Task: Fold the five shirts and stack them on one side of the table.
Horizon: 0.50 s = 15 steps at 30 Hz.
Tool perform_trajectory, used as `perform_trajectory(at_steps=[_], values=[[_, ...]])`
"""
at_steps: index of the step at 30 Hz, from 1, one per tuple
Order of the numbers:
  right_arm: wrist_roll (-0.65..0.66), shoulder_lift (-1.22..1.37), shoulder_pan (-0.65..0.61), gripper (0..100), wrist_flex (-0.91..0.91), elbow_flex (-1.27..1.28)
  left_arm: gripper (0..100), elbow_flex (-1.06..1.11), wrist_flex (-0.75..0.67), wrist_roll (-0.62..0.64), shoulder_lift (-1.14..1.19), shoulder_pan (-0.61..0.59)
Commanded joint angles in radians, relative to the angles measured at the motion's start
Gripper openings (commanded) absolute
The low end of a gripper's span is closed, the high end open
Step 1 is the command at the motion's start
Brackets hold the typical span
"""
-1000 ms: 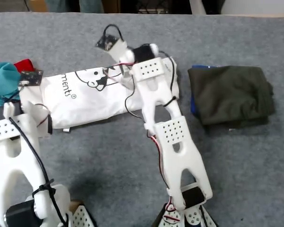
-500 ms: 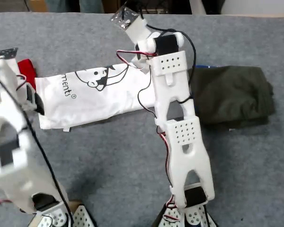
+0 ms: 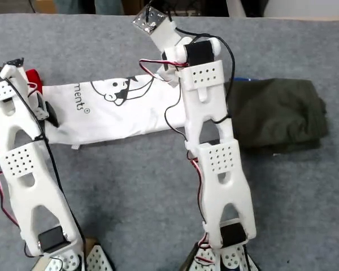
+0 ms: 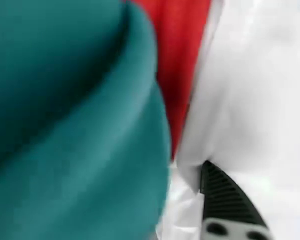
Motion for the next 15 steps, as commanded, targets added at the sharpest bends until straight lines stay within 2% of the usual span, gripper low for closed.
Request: perform_trajectory(at_steps=[1,2,3,12,15], values=[[-0.008,-0.073,-0.006,1.5,0.006,-0.002,9,-0.042,-0.002,0.017,0.015,-0.004],[-0.008,-0.073,-0.006,1.5,0.006,-0.007,3,-0.041,-0.002,0.014,0.009,-0.001],[-0.008,-0.074,-0.006,1.5,0.006,-0.008,2,-0.039,-0.002,0.002,0.003,0.001],[-0.008,-0.074,0.021,1.5,0.006,-0.067,3,-0.031,0.002,-0.031,-0.114,0.012],[-0.008,-0.076,0.061,1.5,0.006,-0.136,3,0.047,0.002,-0.031,-0.218,0.042]])
